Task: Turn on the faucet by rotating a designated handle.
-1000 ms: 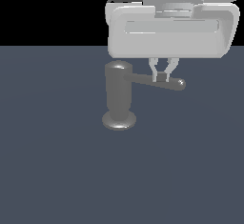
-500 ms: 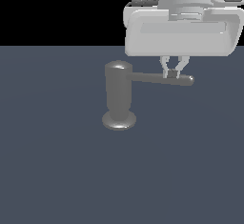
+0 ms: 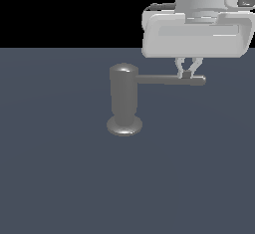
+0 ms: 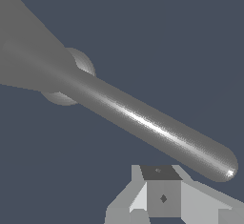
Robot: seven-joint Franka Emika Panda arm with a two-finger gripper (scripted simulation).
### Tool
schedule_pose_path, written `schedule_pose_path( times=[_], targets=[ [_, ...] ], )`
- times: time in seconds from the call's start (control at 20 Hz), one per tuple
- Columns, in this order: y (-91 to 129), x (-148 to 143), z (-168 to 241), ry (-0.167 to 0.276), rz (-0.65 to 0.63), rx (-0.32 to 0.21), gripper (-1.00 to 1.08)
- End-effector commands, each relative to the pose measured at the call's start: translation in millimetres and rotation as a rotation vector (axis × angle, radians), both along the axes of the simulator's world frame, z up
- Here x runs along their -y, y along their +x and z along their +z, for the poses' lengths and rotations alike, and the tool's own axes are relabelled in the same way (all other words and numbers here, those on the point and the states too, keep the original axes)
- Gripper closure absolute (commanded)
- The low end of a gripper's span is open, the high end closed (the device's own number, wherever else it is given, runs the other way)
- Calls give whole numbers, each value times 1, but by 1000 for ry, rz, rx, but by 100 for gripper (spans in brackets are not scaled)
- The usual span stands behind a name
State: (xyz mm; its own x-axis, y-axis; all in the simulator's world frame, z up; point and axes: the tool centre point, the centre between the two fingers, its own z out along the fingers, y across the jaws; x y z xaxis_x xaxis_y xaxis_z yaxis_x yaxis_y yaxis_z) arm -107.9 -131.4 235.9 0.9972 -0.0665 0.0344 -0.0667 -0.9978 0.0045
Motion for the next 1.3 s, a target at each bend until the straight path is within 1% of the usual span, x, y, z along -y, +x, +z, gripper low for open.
schedule_pose_path(
  times=[0.0,1.1,1.25],
  targets=[
    [6,3,-8,2,5,-14,108],
    [57,58,-15,6,-8,-32,108],
    [62,62,-15,7,-9,-33,108]
  ],
)
